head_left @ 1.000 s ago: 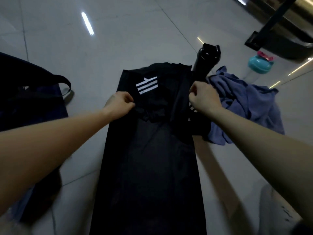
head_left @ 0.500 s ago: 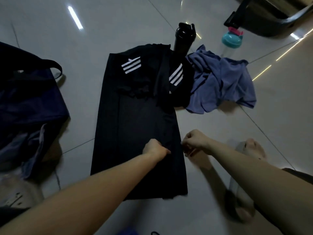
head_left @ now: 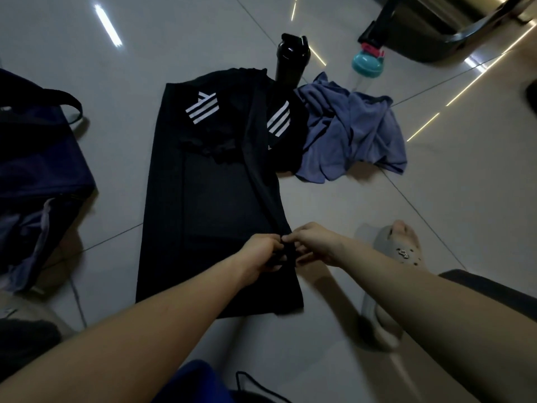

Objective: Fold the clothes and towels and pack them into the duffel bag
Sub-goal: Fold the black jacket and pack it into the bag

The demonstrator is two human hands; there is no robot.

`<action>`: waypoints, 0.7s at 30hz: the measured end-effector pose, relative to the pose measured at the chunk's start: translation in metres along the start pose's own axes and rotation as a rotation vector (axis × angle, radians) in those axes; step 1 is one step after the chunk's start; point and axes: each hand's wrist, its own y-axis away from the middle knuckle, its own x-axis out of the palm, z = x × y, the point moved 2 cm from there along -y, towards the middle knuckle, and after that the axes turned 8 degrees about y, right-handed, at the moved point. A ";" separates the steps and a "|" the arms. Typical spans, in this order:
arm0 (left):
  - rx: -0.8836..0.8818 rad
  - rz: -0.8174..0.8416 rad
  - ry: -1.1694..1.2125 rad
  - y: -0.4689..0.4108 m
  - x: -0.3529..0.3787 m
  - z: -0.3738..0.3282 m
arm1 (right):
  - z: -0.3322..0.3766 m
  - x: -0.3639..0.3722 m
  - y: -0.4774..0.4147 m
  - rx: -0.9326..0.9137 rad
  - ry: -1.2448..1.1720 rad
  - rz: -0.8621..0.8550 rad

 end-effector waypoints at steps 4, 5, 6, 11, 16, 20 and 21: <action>0.003 -0.015 -0.020 0.007 -0.004 -0.004 | -0.008 0.003 0.001 0.013 -0.032 -0.024; 0.021 -0.036 -0.048 0.010 -0.007 -0.005 | -0.008 0.004 0.000 0.016 -0.031 -0.029; 0.048 -0.060 -0.087 0.011 -0.010 -0.004 | -0.008 0.004 0.000 0.018 -0.023 -0.035; 0.259 -0.163 -0.626 0.012 -0.034 0.004 | -0.002 -0.004 0.001 0.016 0.034 -0.047; 0.417 -0.305 -1.165 0.017 -0.058 0.011 | -0.005 -0.016 0.000 0.047 0.054 -0.091; 0.485 -0.265 -1.294 0.016 -0.067 0.014 | -0.008 -0.004 0.008 0.062 0.150 -0.006; 0.499 -0.265 -1.299 0.016 -0.067 0.015 | -0.008 0.003 0.010 0.054 0.196 0.024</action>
